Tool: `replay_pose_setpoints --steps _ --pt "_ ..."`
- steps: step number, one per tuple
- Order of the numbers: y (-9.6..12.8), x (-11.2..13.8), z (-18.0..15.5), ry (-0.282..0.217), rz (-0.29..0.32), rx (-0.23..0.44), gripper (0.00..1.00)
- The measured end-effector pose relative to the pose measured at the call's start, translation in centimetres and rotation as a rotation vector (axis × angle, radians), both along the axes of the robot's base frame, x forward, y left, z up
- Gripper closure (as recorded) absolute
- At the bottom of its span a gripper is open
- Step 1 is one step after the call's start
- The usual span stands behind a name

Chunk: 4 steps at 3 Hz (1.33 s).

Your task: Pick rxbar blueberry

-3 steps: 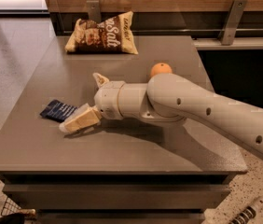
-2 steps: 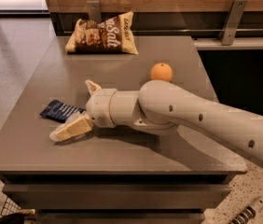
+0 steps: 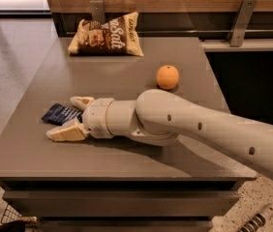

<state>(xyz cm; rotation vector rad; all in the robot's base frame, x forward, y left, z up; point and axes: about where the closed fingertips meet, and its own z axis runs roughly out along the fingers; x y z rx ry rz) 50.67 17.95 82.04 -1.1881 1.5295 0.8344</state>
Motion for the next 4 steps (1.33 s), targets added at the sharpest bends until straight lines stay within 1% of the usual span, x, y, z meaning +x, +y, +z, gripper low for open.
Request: replay_pose_setpoints --steps 1,2,3,4 --pt "0.12 -0.09 0.09 -0.001 0.004 0.000 0.56" --pt "0.34 -0.24 0.17 -0.003 0.008 -0.001 0.87" --pt "0.46 -0.31 0.21 -0.004 0.010 -0.001 1.00" --pt "0.48 -0.31 0.23 -0.004 0.011 -0.001 1.00"
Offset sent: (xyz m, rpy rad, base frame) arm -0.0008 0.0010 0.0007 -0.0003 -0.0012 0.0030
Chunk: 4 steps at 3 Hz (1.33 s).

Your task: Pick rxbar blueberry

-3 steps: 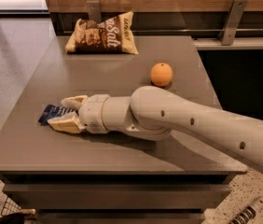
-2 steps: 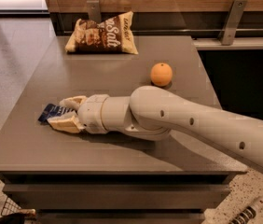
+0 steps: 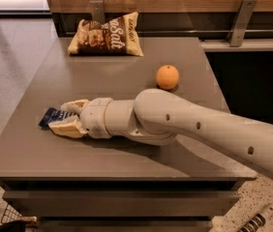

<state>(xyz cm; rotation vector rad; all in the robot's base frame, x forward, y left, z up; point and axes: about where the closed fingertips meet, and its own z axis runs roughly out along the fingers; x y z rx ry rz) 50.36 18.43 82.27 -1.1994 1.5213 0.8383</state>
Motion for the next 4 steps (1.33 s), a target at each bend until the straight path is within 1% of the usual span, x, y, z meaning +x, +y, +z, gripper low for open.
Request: replay_pose_setpoints --steps 1,2,3,4 --pt "-1.6 2.4 3.4 -0.046 0.019 -0.015 1.00" --pt "-3.8 4.4 7.6 -0.109 0.028 -0.047 1.00" --pt "-6.0 5.6 11.3 -0.184 0.021 -0.060 1.00" --pt "-7.8 6.2 13.4 -0.242 0.004 -0.046 1.00"
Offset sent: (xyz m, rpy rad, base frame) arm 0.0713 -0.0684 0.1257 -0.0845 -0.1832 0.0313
